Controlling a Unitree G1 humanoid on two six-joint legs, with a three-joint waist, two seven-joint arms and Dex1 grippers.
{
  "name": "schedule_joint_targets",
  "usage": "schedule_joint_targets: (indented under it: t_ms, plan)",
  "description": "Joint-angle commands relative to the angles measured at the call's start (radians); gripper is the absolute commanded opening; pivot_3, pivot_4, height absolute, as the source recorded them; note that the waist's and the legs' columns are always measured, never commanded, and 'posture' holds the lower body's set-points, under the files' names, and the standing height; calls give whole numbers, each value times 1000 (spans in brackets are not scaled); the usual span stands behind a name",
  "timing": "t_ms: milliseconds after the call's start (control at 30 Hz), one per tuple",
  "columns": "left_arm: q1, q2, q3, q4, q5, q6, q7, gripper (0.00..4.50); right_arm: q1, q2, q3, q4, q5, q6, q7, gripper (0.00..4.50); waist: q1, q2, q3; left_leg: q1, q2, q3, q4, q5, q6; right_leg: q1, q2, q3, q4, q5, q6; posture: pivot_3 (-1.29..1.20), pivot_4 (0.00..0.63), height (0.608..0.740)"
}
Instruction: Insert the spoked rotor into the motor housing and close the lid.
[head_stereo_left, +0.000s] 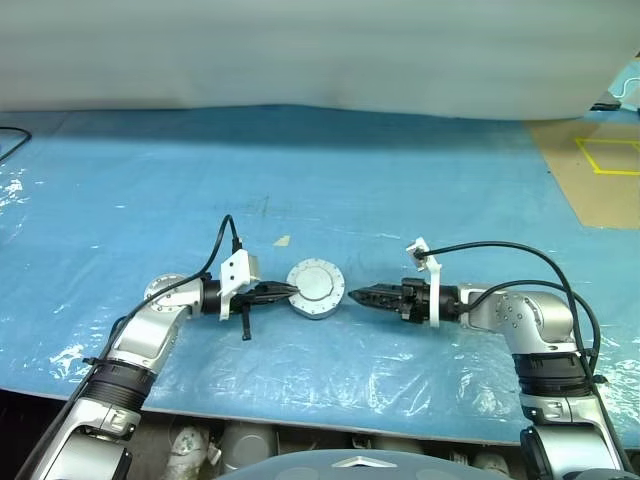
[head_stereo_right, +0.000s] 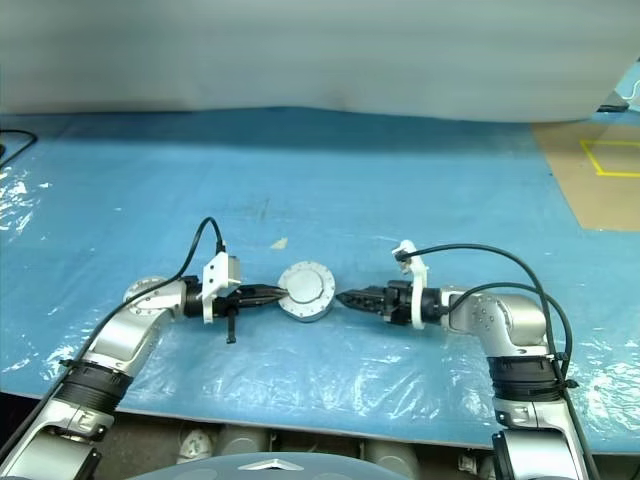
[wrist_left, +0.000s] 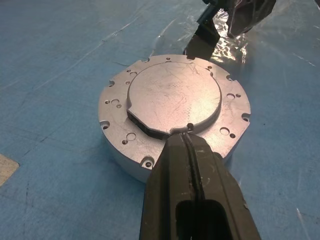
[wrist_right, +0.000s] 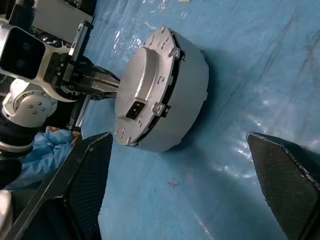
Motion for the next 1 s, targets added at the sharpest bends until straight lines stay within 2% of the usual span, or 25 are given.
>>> schedule_joint_targets:
  t_ms: [33,300,467,567,733,833,867,900,1000]
  plan:
    - [4,5,-15,29,29,4,1,0,11,39,-4,-15,39,33,-39,4472,0,0,0,0,0,0,0,0,0,0,0,0,0,0,0,0,150,740]
    - [4,5,-16,19,26,10,2,0,-19,142,-19,65,38,8,-126,4472,-1,0,-1,0,0,0,0,0,0,0,0,0,0,0,0,0,150,740]
    - [7,5,-17,19,27,8,3,0,-31,168,-39,84,51,-4,-157,4472,-1,0,-1,0,0,0,0,0,0,0,0,0,0,0,0,0,150,740]
    - [6,4,-17,23,27,7,2,0,-26,181,-39,79,59,-12,-169,3896,-1,0,-1,0,0,0,0,0,0,0,0,0,0,0,0,0,150,740]
    - [0,2,-19,29,29,4,0,0,-16,203,-37,53,78,-24,-179,2178,-2,1,-1,-1,0,0,0,0,0,-1,0,0,0,0,0,0,150,740]
    - [-3,3,-18,31,29,5,-3,0,-12,209,-32,29,93,-25,-183,1605,-1,2,-1,-1,0,0,0,0,0,-1,0,0,0,0,0,0,150,740]
    - [-4,2,-18,31,30,5,-4,0,-12,212,-33,24,97,-24,-187,1277,-1,2,-1,-1,0,0,0,0,0,-1,0,0,0,0,0,0,150,740]
    - [-4,2,-18,30,30,6,-5,0,-11,216,-35,20,101,-22,-191,1087,-1,2,-1,-1,0,0,0,0,0,-1,0,0,0,0,0,0,150,740]
    - [-6,0,-17,27,31,8,-5,0,-10,223,-32,11,106,-22,-199,1073,-1,2,-1,-1,0,0,-1,0,0,-1,0,0,0,0,0,0,150,740]
